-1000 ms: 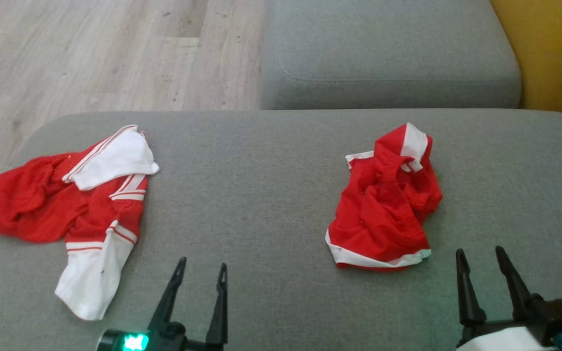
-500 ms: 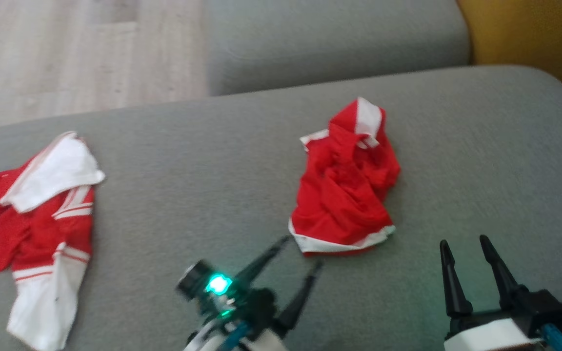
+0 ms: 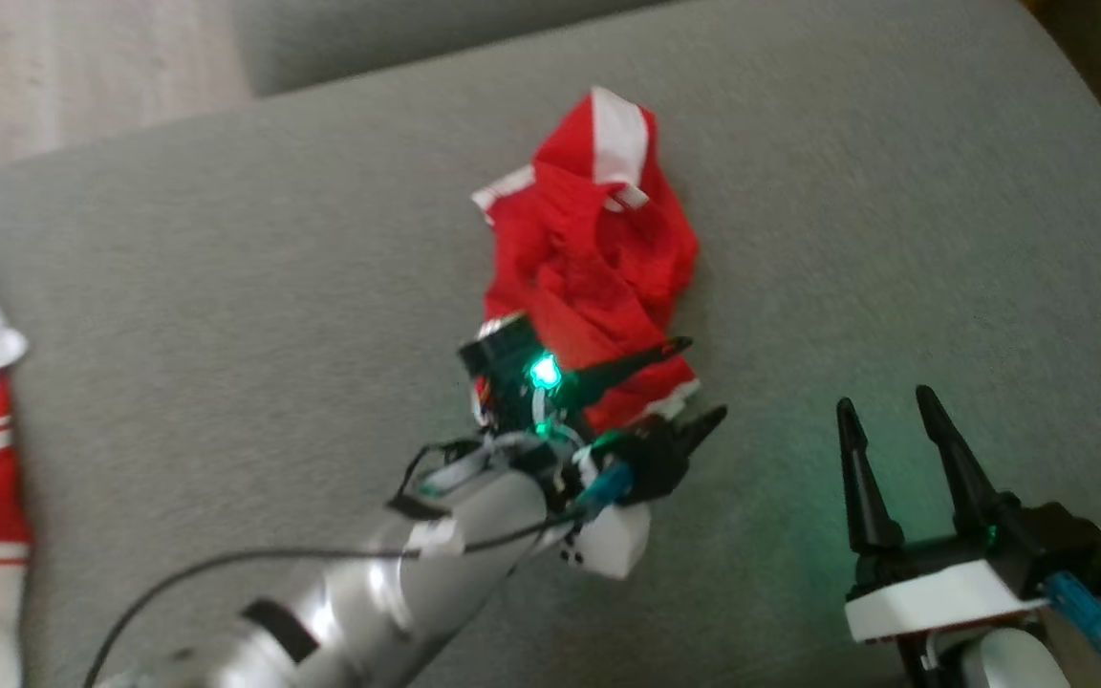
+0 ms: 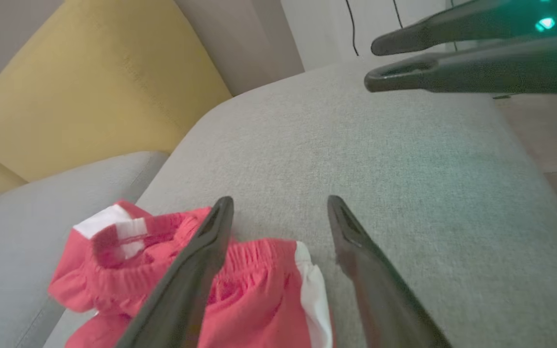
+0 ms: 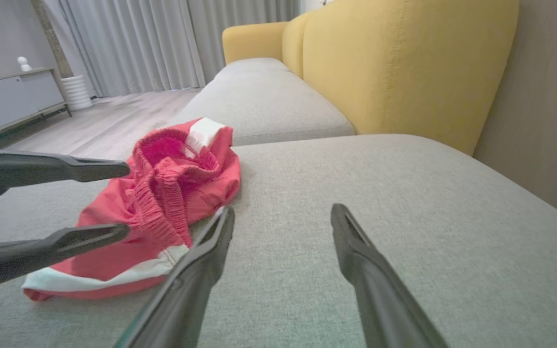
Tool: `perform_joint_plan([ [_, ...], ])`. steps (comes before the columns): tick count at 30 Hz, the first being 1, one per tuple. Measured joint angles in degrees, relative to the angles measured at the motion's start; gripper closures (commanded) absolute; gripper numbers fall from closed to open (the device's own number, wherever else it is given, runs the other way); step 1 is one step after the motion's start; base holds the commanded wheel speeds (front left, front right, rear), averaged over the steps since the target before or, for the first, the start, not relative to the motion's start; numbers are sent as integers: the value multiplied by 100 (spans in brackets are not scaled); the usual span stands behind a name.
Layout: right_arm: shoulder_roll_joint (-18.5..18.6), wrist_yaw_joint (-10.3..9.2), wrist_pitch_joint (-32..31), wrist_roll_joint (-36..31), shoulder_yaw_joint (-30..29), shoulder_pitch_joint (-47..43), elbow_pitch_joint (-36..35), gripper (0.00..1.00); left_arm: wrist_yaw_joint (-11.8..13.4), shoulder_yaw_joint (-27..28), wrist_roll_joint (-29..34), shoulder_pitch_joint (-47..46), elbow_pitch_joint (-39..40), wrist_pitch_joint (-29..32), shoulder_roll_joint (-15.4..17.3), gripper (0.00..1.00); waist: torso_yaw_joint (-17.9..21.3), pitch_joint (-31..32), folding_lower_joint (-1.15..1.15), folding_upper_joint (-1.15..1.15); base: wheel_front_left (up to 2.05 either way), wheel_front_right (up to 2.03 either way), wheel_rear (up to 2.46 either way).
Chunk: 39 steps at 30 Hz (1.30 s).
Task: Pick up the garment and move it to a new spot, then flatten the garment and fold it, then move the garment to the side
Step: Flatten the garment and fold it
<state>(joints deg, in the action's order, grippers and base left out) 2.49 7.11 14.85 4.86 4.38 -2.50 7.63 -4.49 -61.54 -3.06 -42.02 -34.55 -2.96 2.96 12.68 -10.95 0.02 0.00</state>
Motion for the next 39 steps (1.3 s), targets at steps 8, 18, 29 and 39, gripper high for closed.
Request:
perform_joint_plan([
  [8, 0, 0, 0, 127, 158, 102, 45, 0, 176, -850, -502, -710, -683, 909, -3, 0, 518, -396, -1, 0, 0, 0, 0],
  [18, 0, 0, 0, 169, 135, 100, 54, 0, 96, -1120, -864, -840, -1238, 1511, -69, 100, 608, -341, -2, 0, 0, 0, 0],
  [29, 0, 0, 0, 169, 134, 5, 100, 0, 602, -153, -2607, -1235, -168, -565, -32, 100, 451, 172, -2, 0, 0, 0, 0],
  [39, 1, 0, 0, 168, -60, -236, 53, 0, 943, 1540, -3639, -1812, -57, -1181, -104, 100, -4, 449, -3, 0, 0, 0, 0],
])
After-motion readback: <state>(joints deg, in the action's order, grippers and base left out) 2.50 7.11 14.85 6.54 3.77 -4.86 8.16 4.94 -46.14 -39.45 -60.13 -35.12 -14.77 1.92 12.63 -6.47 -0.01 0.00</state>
